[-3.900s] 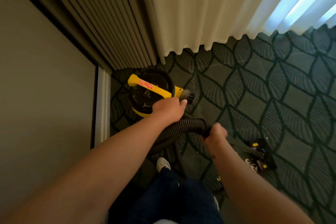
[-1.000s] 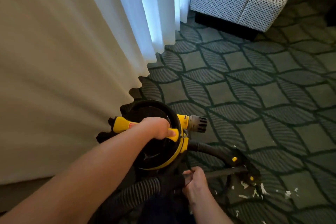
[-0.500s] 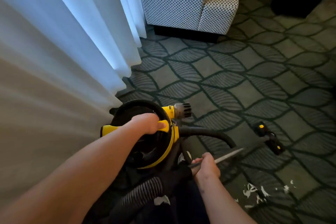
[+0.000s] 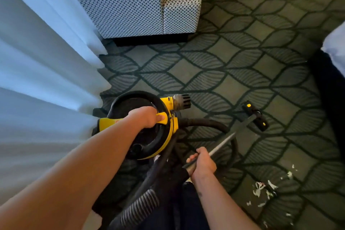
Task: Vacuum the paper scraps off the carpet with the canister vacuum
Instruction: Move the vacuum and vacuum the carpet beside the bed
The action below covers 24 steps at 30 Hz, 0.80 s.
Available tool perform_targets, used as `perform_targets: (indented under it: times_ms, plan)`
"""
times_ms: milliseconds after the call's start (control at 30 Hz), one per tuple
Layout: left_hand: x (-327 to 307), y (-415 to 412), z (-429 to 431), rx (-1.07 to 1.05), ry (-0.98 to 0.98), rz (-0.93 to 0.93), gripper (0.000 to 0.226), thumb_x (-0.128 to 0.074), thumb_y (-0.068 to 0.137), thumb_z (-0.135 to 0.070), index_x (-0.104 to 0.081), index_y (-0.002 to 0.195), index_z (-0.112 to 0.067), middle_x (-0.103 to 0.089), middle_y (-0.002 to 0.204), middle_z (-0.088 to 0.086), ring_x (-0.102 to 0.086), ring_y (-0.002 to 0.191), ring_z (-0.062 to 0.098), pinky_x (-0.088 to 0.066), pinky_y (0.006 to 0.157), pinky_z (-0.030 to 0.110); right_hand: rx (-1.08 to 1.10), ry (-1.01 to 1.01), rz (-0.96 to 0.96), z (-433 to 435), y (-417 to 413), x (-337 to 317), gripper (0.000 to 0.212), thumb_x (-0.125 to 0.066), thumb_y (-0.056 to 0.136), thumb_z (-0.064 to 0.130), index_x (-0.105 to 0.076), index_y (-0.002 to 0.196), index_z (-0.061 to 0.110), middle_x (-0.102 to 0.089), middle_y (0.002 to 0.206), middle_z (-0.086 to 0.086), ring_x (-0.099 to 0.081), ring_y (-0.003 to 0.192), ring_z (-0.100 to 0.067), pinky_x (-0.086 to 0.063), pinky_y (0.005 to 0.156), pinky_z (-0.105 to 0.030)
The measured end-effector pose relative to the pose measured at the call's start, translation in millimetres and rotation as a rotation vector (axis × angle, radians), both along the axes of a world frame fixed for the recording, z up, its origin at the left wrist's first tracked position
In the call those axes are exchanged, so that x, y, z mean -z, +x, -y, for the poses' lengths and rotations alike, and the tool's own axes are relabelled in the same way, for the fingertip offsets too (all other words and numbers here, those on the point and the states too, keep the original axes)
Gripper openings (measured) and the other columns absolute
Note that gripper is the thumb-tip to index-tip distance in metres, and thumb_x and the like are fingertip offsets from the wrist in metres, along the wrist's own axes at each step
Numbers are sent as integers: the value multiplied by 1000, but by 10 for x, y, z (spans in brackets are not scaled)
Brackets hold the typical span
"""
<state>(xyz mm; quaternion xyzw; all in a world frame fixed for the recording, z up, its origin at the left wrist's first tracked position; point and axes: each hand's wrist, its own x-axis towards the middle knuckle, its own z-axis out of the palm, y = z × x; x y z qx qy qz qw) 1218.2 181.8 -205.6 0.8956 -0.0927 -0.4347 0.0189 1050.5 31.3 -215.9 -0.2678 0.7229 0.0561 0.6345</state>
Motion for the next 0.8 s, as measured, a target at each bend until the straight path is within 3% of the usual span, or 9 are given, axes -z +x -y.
perform_targets:
  times_ms: [267,533,800]
  plan:
    - [408,570,51,112,13,-81,60,-32,97,-60,-54,131,-16,-54,137,8,-51,123,28,-40,103,47,121,-34,-43,-53,453,178,9,-61,87,10,-55,82,7,-51,58,-6,-47,44,-17,-46,45,-27]
    - [426,951,-49,176,10,-77,59,-30,99,-56,-58,119,-9,-55,133,14,-51,121,31,-38,102,48,224,-27,-40,-190,570,246,7,-61,86,9,-54,86,7,-50,58,-6,-48,46,-17,-45,39,-23]
    - [431,1003,23,226,39,-102,61,-28,101,-52,-53,128,-3,-50,138,19,-47,126,34,-36,105,47,240,-12,-49,-287,522,297,9,-62,85,8,-56,91,7,-50,58,-5,-47,45,-16,-44,38,-23]
